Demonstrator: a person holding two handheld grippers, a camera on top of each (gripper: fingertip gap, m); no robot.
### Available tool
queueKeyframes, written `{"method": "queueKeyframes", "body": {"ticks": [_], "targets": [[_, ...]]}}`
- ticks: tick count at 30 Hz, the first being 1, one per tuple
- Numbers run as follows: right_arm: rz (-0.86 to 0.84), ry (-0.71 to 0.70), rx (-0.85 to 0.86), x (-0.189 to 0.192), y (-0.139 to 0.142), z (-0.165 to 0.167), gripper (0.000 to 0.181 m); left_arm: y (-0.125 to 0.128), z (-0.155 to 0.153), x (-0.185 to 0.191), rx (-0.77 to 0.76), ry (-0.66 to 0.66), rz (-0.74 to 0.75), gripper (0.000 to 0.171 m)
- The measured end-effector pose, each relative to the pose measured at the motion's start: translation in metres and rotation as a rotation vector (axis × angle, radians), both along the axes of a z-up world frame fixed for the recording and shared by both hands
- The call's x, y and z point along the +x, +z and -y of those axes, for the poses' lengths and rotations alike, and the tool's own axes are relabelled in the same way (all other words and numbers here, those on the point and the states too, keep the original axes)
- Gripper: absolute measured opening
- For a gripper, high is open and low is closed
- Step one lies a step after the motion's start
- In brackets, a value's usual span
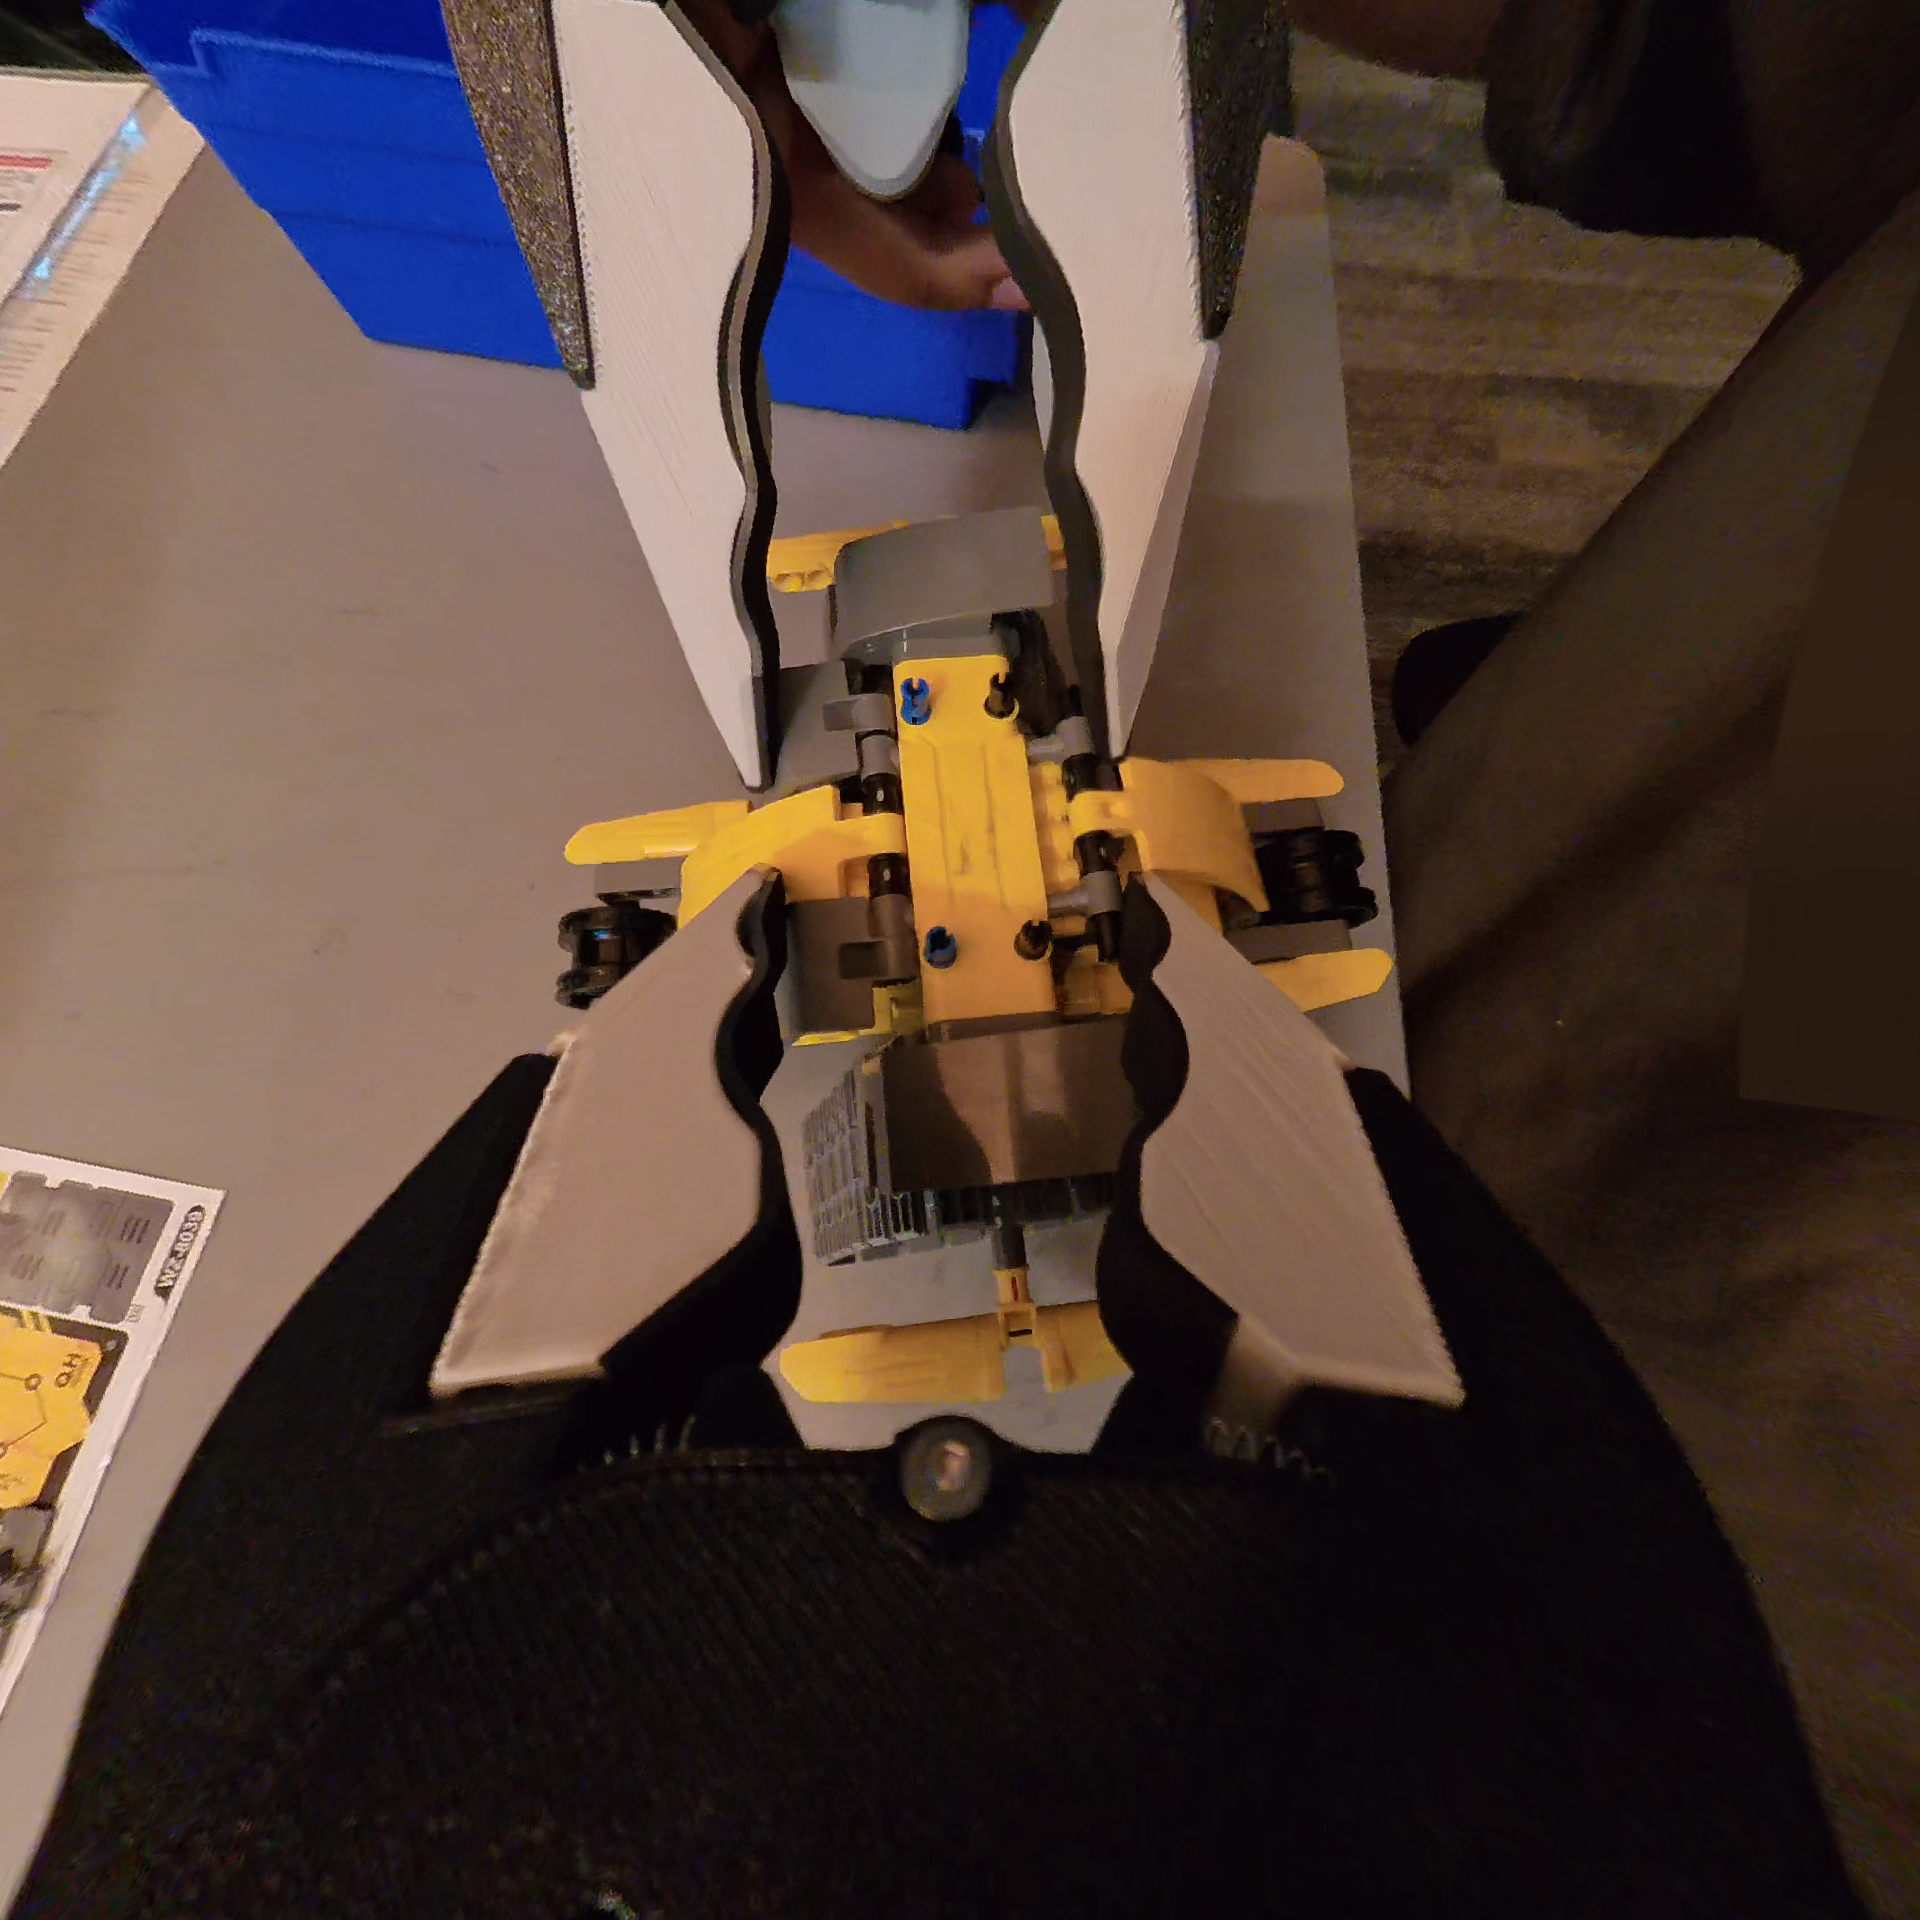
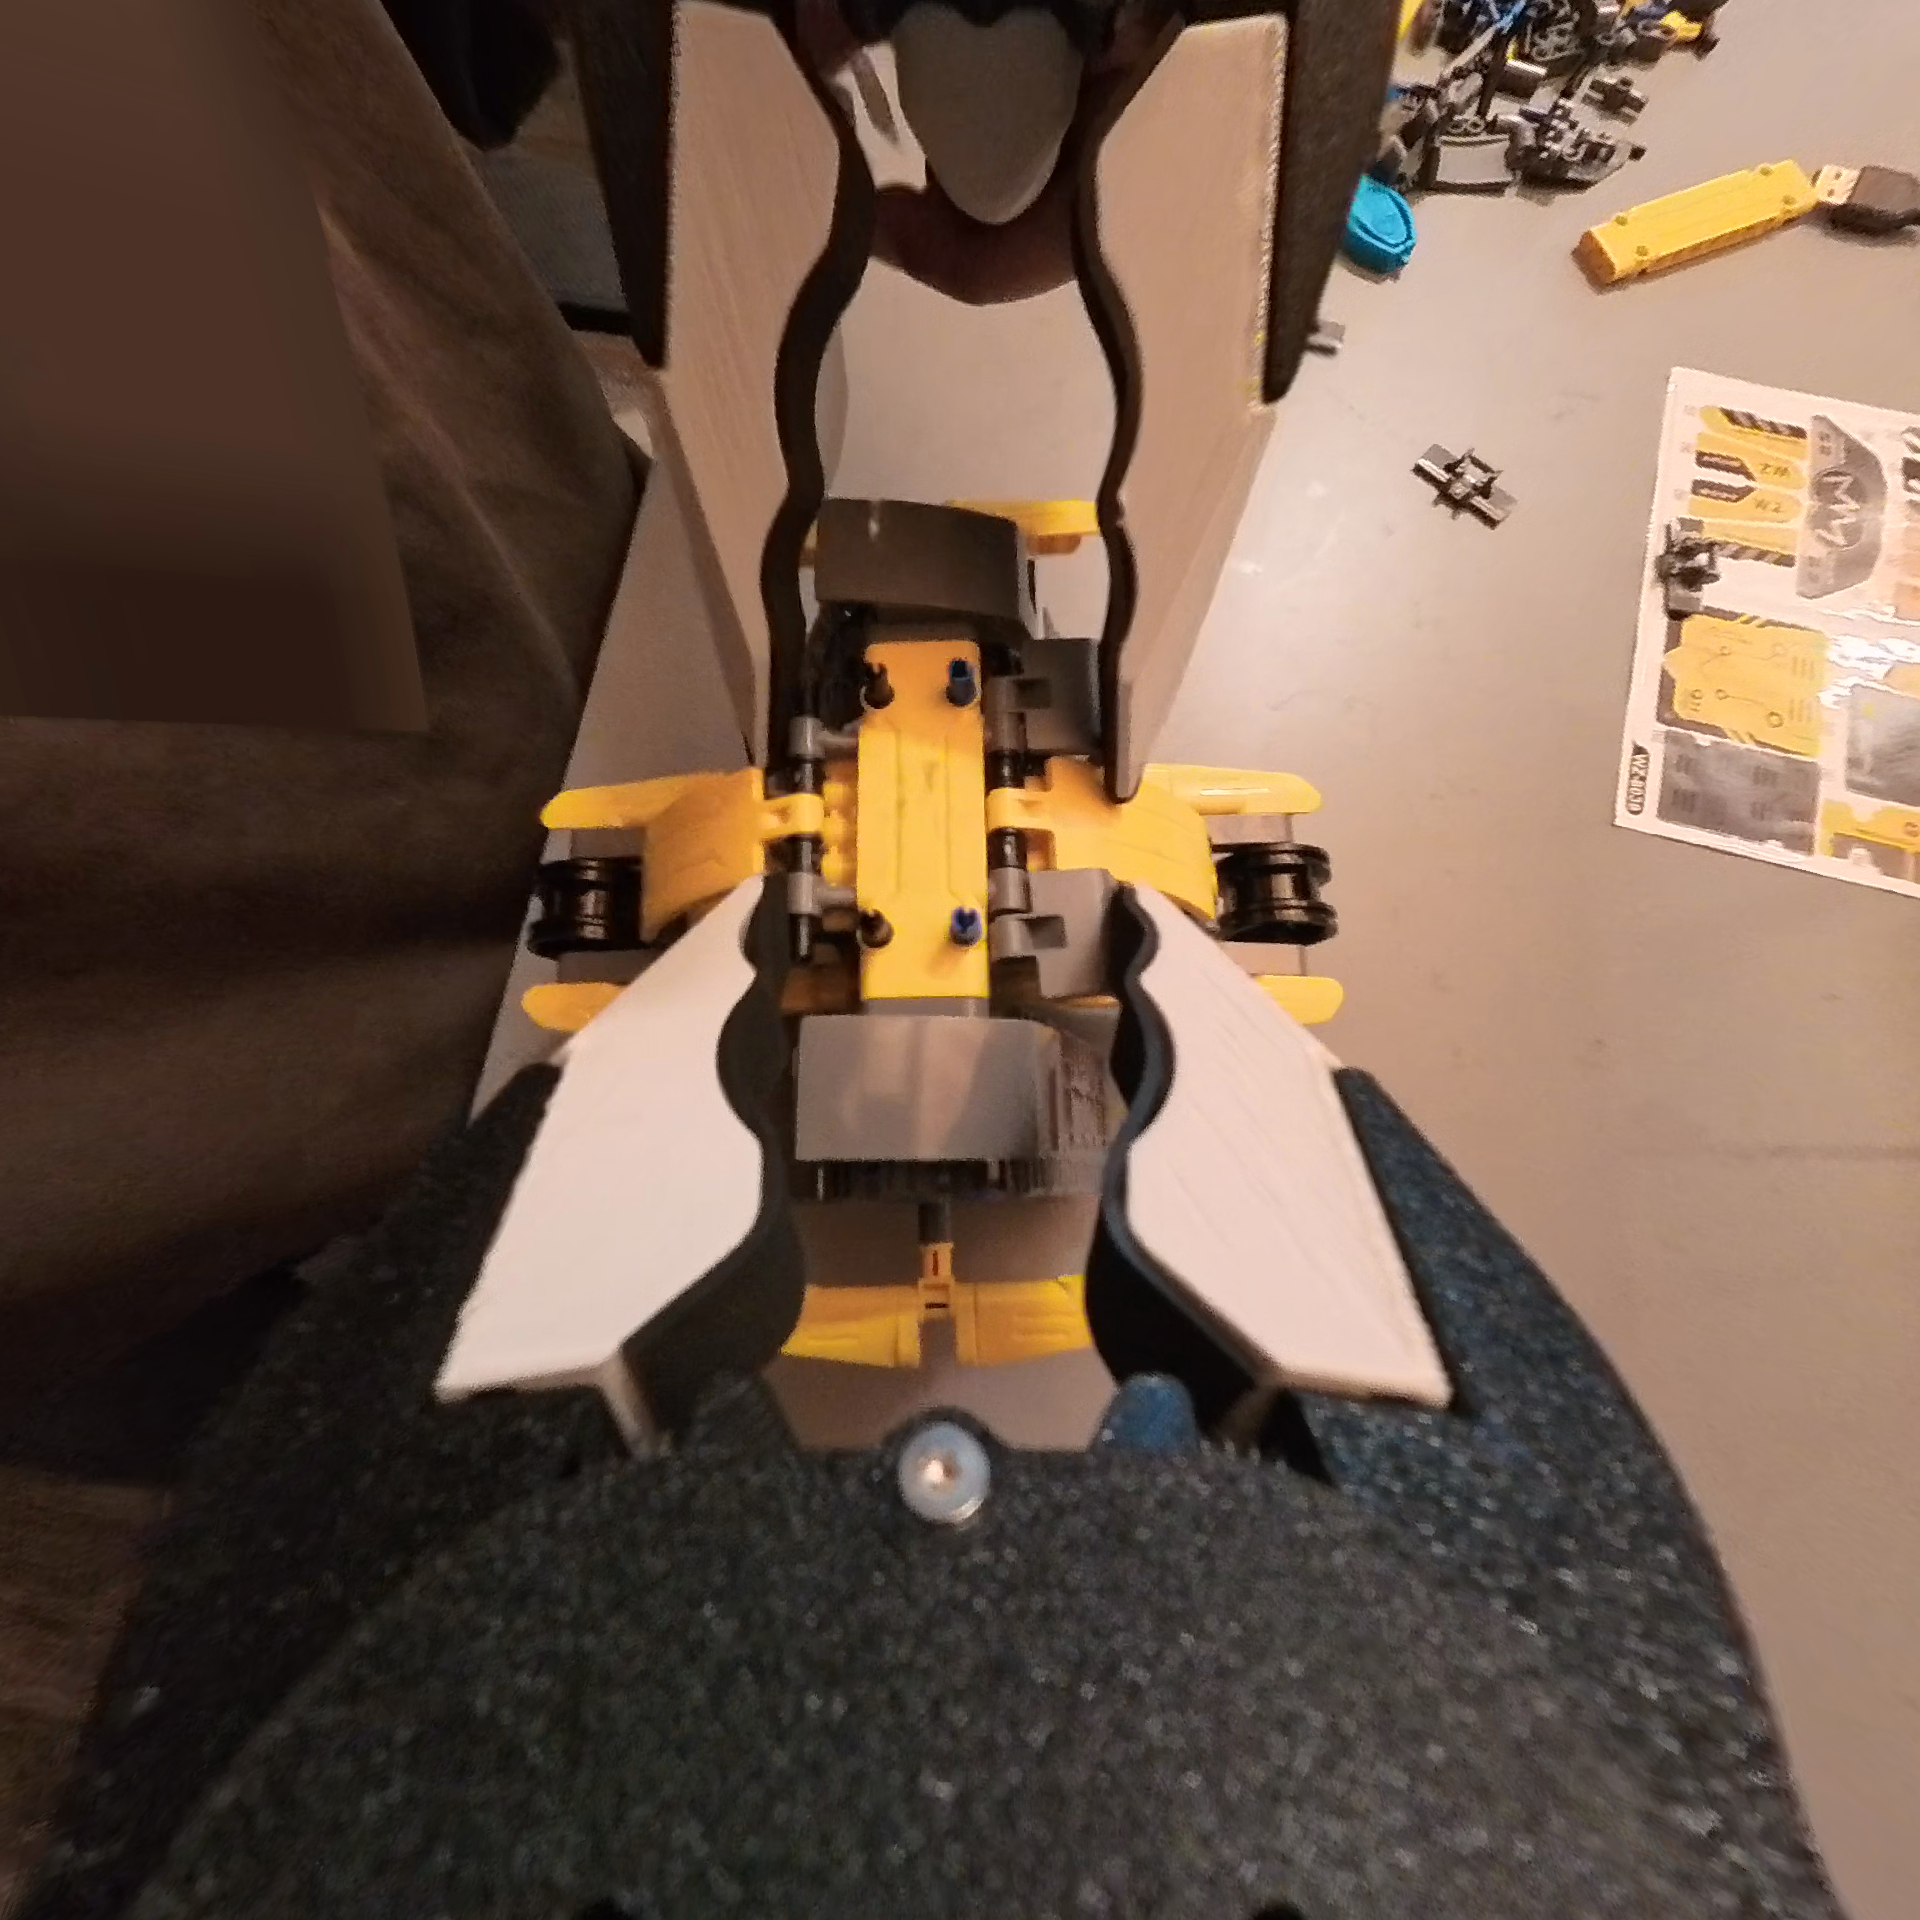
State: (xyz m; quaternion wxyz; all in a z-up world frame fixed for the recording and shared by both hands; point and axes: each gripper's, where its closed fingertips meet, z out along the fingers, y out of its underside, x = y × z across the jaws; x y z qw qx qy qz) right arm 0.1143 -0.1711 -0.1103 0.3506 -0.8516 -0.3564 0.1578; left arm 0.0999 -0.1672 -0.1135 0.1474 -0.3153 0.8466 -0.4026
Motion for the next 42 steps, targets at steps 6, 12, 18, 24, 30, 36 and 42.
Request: {"method": "queueKeyframes", "body": {"ticks": [6,12,18,24,30,36,42], "targets": [[0.012,0.003,-0.028,0.001,-0.001,-0.001,0.061,0.0,-0.001,0.001,0.003,0.016,-0.019,0.062],[-0.083,0.012,-0.07,0.0,0.004,0.0,0.057,0.009,0.009,-0.007,-0.084,-0.027,-0.042,0.039],[-0.026,0.005,-0.029,-0.001,0.002,0.0,0.06,0.006,0.008,-0.007,-0.013,-0.016,-0.031,0.044],[-0.038,-0.011,-0.017,-0.001,0.002,0.0,0.06,0.014,-0.001,-0.001,-0.032,0.081,0.007,0.089],[-0.049,-0.008,-0.011,-0.001,0.002,0.0,0.06,-0.004,-0.009,0.004,-0.002,0.129,-0.056,0.086],[-0.01,-0.023,0.024,0.001,-0.001,0.0,0.063,-0.003,-0.002,-0.002,-0.075,0.067,-0.118,0.082],[-0.004,-0.028,0.025,0.0,-0.001,-0.001,0.063,-0.002,-0.005,0.0,-0.069,0.065,-0.11,0.073]]}}
